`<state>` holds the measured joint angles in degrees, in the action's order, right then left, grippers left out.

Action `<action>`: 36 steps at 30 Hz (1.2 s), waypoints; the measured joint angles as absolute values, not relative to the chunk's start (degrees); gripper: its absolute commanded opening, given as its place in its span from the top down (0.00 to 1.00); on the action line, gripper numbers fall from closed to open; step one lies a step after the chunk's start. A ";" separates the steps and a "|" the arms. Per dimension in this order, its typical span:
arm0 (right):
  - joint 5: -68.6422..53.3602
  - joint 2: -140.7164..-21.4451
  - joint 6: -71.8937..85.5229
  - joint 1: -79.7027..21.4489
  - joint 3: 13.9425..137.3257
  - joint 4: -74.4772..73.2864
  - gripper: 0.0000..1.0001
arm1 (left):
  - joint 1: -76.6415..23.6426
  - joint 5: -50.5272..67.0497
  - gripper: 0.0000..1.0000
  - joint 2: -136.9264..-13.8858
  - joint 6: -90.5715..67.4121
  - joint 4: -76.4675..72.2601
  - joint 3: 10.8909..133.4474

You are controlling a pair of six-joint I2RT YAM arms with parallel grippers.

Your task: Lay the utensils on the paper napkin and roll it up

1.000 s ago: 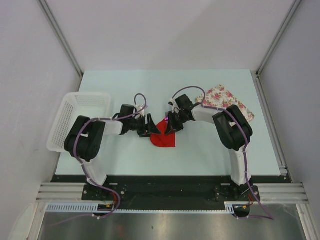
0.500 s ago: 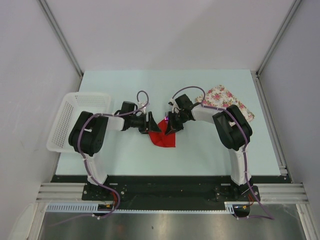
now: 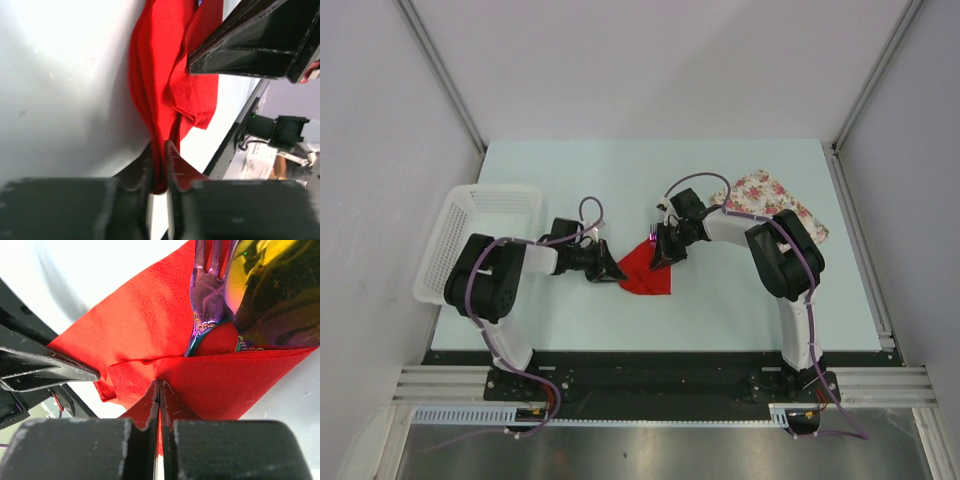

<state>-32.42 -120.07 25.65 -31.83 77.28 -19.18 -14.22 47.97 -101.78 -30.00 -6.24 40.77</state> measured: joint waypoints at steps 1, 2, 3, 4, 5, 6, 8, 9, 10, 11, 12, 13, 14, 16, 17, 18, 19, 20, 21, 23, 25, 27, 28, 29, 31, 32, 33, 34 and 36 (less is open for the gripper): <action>-32.42 -120.07 25.67 -31.83 77.28 -19.18 1.00 | -14.24 47.97 0.96 -101.65 -30.24 -6.44 40.66; -32.42 -120.07 25.67 -31.83 77.28 -19.18 1.00 | -14.35 47.99 0.98 -101.43 -30.81 -6.70 40.60; -32.42 -120.07 25.67 -31.77 77.28 -19.16 1.00 | -14.57 48.14 1.00 -101.08 -31.48 -7.14 40.62; -32.42 -120.07 25.67 -31.77 77.28 -19.18 1.00 | -14.85 48.25 1.00 -100.60 -32.03 -7.68 40.62; -32.42 -120.07 25.69 -31.75 77.28 -19.18 1.00 | -15.25 48.38 1.00 -100.07 -32.64 -8.36 40.62; -32.45 -120.09 25.71 -31.75 77.28 -19.18 1.00 | -15.86 48.56 0.99 -99.48 -33.26 -9.17 40.60; -32.47 -120.11 25.85 -31.73 77.28 -19.18 1.00 | -17.34 49.10 0.99 -98.50 -34.61 -10.98 40.62; -32.47 -120.11 25.87 -31.73 77.28 -19.18 1.00 | -18.11 49.43 0.99 -98.26 -35.31 -11.92 40.62; -32.45 -120.11 25.87 -31.73 77.28 -19.16 1.00 | -19.11 49.60 0.99 -98.19 -36.14 -13.08 40.62; -32.47 -120.11 25.89 -31.73 77.28 -19.16 1.00 | -19.81 49.69 1.00 -98.19 -36.75 -13.74 40.62; -32.47 -120.11 25.89 -31.73 77.28 -19.16 1.00 | -20.71 49.67 1.00 -98.21 -37.69 -14.46 40.62; -32.47 -120.11 25.89 -31.73 77.28 -19.16 1.00 | -21.56 49.45 1.00 -98.28 -38.15 -15.11 40.62; -32.47 -120.11 25.89 -31.73 77.28 -19.16 1.00 | -22.35 49.01 1.00 -98.48 -38.79 -15.84 40.73; -32.49 -120.11 25.89 -31.73 77.28 -19.16 1.00 | -23.68 47.97 1.00 -99.37 -39.64 -16.75 41.08; -32.49 -120.11 25.89 -31.73 77.28 -19.16 1.00 | -24.12 47.64 1.00 -99.96 -40.12 -17.10 41.23; -32.49 -120.11 25.89 -31.73 77.28 -19.16 1.00 | -24.60 46.96 1.00 -101.10 -40.58 -17.34 41.50; -32.49 -120.11 25.89 -31.73 77.28 -19.16 1.00 | -25.02 46.63 1.00 -101.60 -40.66 -17.41 41.56; -32.51 -120.11 25.89 -31.73 77.28 -19.16 1.00 | -25.23 46.22 1.00 -102.26 -40.80 -17.43 41.60; -32.51 -120.11 25.91 -31.73 77.28 -19.16 1.00 | -25.52 45.28 1.00 -103.15 -41.06 -17.23 41.67; -32.56 -120.11 25.98 -31.73 77.28 -19.16 1.00 | -25.65 43.75 1.00 -104.25 -41.01 -16.38 41.85; -32.64 -120.11 26.06 -31.73 77.28 -19.14 0.98 | -25.65 42.00 1.00 -105.12 -40.82 -14.28 42.81; -32.73 -120.09 26.11 -31.73 77.28 -19.11 0.96 | -25.67 41.28 1.00 -105.91 -40.53 -12.08 44.23; -32.82 -120.09 26.13 -31.70 77.28 -19.11 0.94 | -25.67 41.19 1.00 -106.13 -40.51 -11.05 44.82; -32.88 -120.07 26.11 -31.62 77.28 -19.09 0.93 | -25.74 41.08 1.00 -106.26 -40.51 -10.31 45.23; -33.12 -119.98 26.09 -31.55 77.28 -19.03 0.91 | -25.76 41.15 1.00 -106.65 -40.49 -8.86 46.09; -33.30 -119.96 26.09 -31.48 77.28 -18.96 0.90 | -25.76 41.19 1.00 -106.78 -40.49 -8.19 46.46; -33.58 -119.90 26.06 -31.35 77.21 -18.87 0.90 | -25.76 41.19 1.00 -106.85 -40.49 -7.70 46.70; -34.00 -119.70 26.09 -31.16 76.95 -18.55 0.89 | -25.76 41.17 1.00 -106.87 -40.47 -7.33 46.85; -35.20 -119.02 26.17 -30.44 76.09 -18.09 0.89 | -25.76 41.10 1.00 -106.89 -40.38 -6.85 47.09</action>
<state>-35.20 -119.02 26.17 -30.44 76.09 -18.09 -25.76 41.10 -106.89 -40.38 -6.85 47.09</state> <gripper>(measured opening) 0.101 0.008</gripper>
